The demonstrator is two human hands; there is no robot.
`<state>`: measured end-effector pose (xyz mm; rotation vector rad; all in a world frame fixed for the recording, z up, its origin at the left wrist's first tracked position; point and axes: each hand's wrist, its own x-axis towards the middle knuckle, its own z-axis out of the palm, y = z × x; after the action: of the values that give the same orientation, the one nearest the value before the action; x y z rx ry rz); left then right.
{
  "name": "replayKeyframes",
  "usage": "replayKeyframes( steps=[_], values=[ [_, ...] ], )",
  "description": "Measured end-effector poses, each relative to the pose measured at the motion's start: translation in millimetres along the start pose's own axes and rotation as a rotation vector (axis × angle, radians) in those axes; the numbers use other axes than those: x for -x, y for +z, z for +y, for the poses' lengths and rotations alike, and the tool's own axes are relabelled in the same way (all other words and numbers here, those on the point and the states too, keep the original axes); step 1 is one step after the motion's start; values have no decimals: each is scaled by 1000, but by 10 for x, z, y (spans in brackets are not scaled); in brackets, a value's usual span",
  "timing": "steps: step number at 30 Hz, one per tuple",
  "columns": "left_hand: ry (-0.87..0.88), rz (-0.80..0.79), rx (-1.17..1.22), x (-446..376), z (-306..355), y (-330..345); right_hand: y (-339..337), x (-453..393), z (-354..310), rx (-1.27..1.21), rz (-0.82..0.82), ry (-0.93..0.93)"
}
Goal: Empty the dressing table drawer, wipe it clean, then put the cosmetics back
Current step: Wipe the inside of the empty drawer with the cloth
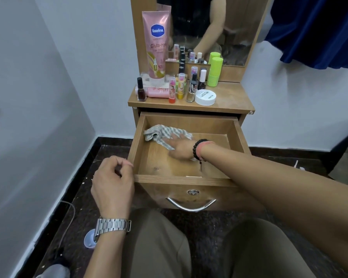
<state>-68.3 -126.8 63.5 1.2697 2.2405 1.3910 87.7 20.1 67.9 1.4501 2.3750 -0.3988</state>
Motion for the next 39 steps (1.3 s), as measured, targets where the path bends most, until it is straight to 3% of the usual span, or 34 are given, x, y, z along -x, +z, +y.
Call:
replayKeyframes(
  steps=[4, 12, 16, 20, 26, 35, 39],
  values=[
    [13, 9, -5, -21, -31, 19, -143, -60, -315, -8, 17, -111],
    [11, -5, -1, -22, -33, 16, -100, 548, -144, -46, -233, -241],
    [1, -12, 12, -6, -22, 15, -80, 634, 320, 182, -157, 80],
    [-7, -17, 18, 9, -7, 1, 44, 540, 748, 469, -223, 310],
    [8, -10, 9, 2, 28, 17, -85, 178, 681, 321, -117, 389],
    [6, 8, -9, -15, 3, 33, -157, -164, -34, 177, 164, 106],
    [0, 16, -4, -16, -3, 34, -139, -305, -323, 107, 127, -48]
  ],
)
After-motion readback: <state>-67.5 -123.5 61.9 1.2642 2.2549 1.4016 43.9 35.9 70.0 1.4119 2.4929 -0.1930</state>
